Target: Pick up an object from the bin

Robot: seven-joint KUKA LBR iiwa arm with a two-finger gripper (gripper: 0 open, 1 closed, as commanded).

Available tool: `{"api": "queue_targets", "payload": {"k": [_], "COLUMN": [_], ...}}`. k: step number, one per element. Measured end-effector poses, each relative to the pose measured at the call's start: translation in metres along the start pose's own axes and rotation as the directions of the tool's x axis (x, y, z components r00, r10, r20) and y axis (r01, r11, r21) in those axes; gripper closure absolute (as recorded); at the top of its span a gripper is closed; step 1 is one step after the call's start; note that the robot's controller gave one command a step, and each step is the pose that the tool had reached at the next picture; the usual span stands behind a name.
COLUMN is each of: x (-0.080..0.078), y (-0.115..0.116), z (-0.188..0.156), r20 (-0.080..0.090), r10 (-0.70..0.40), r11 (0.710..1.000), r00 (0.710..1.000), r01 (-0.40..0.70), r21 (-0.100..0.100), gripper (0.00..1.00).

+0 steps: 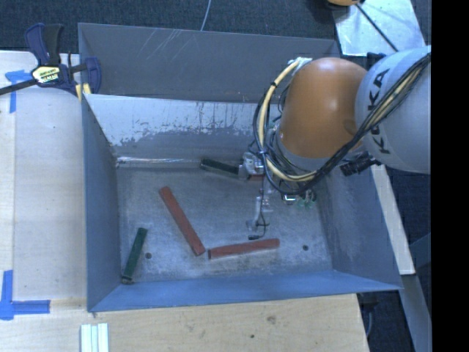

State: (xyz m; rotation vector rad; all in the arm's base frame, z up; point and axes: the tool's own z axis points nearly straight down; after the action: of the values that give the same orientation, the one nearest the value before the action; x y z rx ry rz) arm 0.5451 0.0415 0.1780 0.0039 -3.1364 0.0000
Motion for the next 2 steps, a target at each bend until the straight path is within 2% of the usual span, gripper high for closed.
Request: {"api": "queue_targets", "payload": {"k": [1, 2], "x": [-0.002, 0.032], "y": [0.000, -0.009], "z": [-0.005, 0.048], "r20": [0.009, 0.014], "r10": [0.001, -0.041], "r11": [1.000, 0.999], "r00": [1.000, 0.999], "r01": [-0.001, 0.041], "r21": [-0.001, 0.000], "gripper": [0.00, 0.00]}}
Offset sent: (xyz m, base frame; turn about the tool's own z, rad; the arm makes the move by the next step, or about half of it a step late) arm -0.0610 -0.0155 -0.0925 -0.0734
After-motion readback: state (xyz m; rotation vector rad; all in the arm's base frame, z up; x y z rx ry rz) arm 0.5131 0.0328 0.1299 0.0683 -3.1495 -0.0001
